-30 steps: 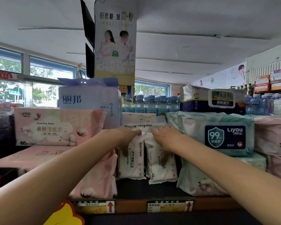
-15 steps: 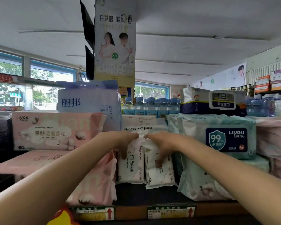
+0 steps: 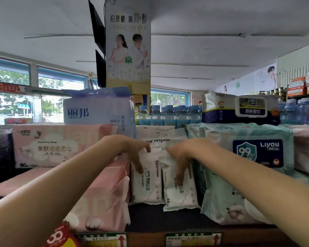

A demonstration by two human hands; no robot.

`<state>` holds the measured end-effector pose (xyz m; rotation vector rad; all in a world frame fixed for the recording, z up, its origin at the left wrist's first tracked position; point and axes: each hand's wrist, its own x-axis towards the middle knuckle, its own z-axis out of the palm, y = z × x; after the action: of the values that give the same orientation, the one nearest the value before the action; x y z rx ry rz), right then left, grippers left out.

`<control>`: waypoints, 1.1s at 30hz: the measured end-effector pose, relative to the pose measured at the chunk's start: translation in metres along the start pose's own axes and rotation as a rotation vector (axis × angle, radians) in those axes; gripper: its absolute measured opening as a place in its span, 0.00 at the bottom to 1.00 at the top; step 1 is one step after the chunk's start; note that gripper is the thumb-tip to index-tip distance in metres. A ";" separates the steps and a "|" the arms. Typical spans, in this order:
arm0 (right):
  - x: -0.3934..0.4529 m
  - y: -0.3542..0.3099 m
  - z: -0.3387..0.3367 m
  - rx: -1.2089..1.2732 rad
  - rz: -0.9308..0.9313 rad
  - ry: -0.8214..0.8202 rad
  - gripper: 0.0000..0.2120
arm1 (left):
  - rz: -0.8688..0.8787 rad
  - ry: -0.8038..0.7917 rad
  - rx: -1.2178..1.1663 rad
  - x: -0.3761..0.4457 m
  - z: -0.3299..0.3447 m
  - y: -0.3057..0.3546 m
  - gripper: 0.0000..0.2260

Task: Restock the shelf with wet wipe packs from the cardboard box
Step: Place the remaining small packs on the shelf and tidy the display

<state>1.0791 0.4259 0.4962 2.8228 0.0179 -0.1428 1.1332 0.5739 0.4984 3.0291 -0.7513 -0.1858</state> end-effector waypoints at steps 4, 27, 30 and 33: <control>0.004 -0.007 0.018 0.023 0.005 0.033 0.56 | -0.014 -0.035 0.021 0.010 0.009 0.002 0.39; -0.023 -0.017 0.062 -0.155 -0.012 0.305 0.61 | -0.024 0.134 0.338 -0.010 0.022 0.009 0.44; -0.023 -0.020 0.067 -0.209 -0.002 0.385 0.53 | -0.044 0.129 0.325 -0.009 0.025 0.011 0.44; -0.022 -0.021 0.066 -0.253 0.033 0.449 0.50 | -0.030 0.181 0.331 -0.009 0.027 0.014 0.40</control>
<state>1.0503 0.4254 0.4297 2.5411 0.0831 0.4686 1.1154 0.5662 0.4731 3.3029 -0.7919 0.2351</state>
